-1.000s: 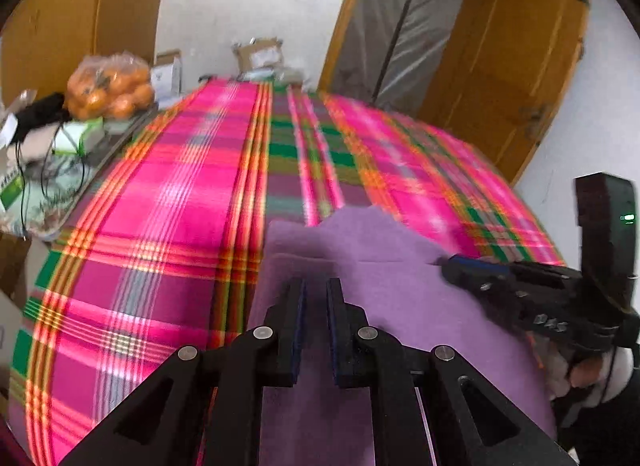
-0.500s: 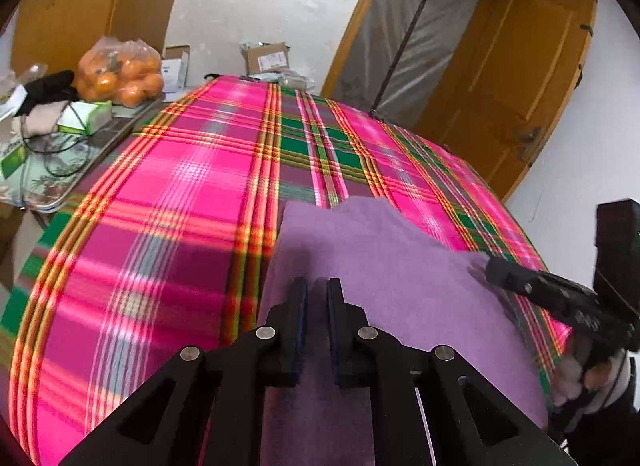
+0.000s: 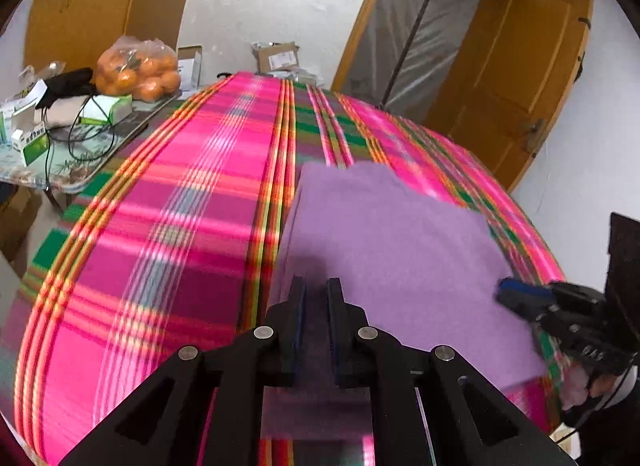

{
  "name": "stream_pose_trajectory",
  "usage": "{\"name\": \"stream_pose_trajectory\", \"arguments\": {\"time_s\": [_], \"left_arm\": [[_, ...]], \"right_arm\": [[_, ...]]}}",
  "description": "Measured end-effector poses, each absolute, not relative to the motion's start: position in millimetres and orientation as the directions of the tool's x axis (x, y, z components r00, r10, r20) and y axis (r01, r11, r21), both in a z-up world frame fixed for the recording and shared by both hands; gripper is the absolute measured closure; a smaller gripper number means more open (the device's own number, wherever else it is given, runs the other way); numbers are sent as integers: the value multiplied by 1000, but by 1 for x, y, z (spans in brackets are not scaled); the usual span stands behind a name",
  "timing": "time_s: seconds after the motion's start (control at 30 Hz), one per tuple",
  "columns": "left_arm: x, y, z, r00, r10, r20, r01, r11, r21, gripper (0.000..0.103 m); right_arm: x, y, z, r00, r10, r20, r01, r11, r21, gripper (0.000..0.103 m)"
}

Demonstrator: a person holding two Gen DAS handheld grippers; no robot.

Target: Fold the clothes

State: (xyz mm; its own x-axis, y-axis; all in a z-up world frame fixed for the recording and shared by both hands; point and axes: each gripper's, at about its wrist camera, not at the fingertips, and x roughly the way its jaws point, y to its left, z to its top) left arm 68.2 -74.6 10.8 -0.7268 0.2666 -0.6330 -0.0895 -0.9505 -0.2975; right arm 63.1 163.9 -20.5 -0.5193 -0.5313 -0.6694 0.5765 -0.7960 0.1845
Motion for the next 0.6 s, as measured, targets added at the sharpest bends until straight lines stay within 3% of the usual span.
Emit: {"name": "stream_pose_trajectory", "arguments": {"time_s": [0.6], "left_arm": [[94, -75, 4, -752, 272, -600, -108, -949, -296, 92]], "right_arm": [[96, 191, -29, -500, -559, -661, 556, -793, 250, 81]]}}
